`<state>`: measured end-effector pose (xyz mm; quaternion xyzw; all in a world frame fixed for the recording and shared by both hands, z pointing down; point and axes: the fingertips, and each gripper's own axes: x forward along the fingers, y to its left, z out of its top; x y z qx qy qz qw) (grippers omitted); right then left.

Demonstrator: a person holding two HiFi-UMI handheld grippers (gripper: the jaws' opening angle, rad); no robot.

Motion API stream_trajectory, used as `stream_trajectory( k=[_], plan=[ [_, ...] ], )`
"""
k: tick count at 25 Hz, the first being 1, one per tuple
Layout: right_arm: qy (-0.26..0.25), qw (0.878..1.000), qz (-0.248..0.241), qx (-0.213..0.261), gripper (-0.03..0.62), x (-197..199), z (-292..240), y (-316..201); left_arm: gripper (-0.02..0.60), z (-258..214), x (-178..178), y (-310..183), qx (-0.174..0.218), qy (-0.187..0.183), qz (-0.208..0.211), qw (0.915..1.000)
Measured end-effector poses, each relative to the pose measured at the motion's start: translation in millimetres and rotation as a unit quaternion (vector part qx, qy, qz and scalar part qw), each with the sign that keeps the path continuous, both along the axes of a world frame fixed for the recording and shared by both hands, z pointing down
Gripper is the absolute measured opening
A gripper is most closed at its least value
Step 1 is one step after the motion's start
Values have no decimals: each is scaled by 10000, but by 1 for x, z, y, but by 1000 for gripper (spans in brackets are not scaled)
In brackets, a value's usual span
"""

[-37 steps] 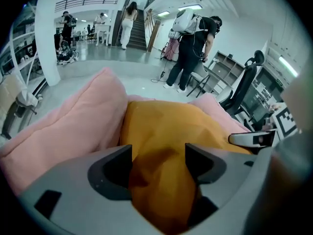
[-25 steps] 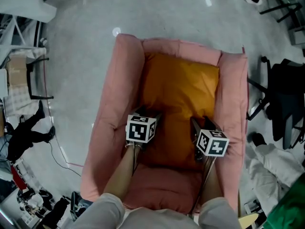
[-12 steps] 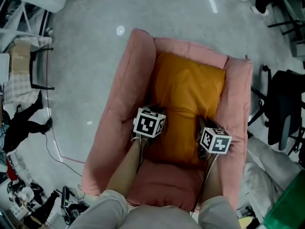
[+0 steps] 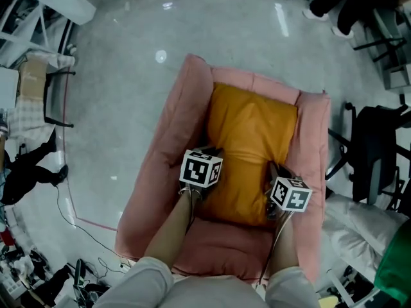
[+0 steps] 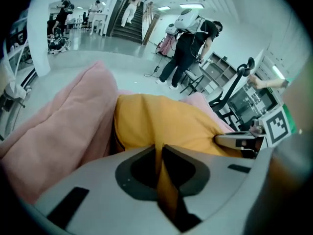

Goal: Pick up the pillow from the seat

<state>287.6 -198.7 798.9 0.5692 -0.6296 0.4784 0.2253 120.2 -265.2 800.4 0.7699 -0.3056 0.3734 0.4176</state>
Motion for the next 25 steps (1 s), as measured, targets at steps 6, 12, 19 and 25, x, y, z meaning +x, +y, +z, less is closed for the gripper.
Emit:
stream_trajectory(
  k=[6, 12, 19, 25],
  plan=[
    [18, 9995, 152, 264, 37, 1, -46, -8, 40, -43, -7, -11, 157, 103, -155, 9997],
    [127, 9988, 210, 413, 38, 1, -86, 2, 39, -76, -14, 2, 33, 362, -362, 9987],
    [298, 9953, 224, 893, 35, 4, -145, 10, 37, -133, -14, 11, 340, 691, -392, 9963],
    [416, 9864, 189, 1577, 35, -9, -211, 5, 37, -204, -30, 5, 993, 936, -478, 9895]
  ],
)
